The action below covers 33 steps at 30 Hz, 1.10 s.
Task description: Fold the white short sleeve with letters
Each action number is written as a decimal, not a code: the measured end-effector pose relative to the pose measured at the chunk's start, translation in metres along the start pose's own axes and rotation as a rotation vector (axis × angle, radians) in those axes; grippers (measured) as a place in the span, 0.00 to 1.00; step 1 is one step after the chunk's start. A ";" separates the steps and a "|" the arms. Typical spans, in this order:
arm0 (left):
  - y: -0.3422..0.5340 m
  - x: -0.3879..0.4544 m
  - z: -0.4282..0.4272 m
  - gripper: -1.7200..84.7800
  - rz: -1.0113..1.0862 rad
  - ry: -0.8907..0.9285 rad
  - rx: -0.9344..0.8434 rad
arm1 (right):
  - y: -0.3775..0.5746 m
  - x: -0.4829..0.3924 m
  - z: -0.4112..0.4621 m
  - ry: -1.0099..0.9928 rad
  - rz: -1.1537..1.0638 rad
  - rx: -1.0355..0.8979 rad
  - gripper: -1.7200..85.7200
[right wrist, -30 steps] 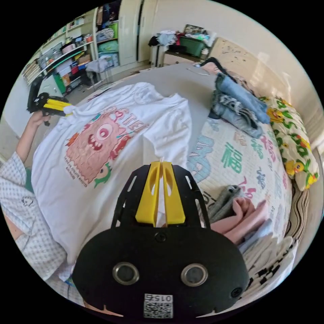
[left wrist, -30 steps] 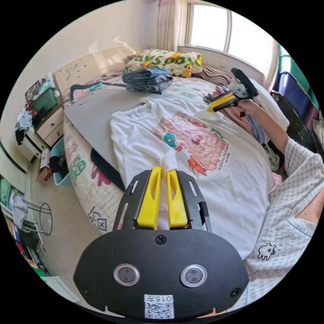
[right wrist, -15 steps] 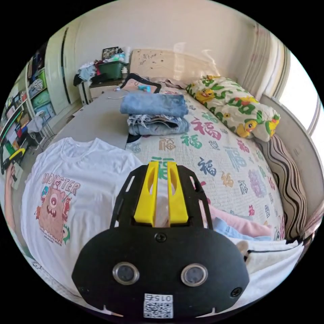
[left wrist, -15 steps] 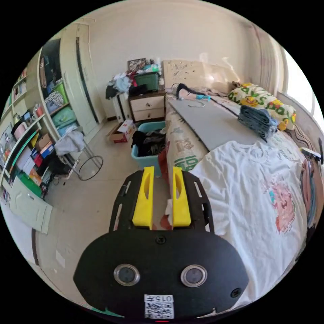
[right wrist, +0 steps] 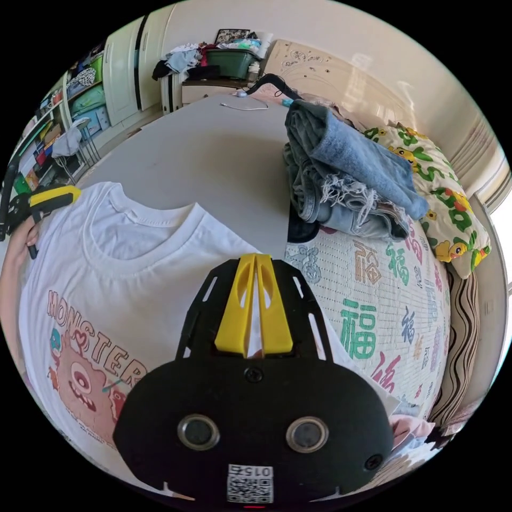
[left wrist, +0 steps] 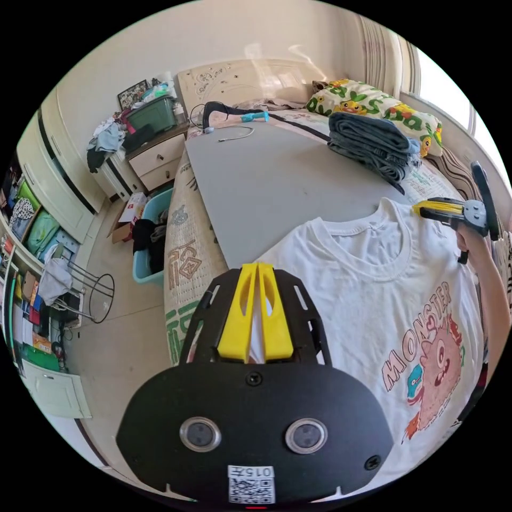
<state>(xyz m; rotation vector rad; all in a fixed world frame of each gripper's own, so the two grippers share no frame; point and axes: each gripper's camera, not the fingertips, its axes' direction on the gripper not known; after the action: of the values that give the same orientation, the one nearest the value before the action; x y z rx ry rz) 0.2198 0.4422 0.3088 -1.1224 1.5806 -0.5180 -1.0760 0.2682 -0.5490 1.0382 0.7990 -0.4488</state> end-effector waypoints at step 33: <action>0.546 -0.008 -0.268 0.12 -0.219 0.384 0.444 | 0.674 0.122 -0.290 -0.543 0.165 0.420 0.10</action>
<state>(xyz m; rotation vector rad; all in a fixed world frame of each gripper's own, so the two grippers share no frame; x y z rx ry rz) -0.2413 0.6419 -0.0347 -0.8882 1.5590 -1.2257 -0.6520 0.8374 -0.3272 1.2779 0.1309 -0.7354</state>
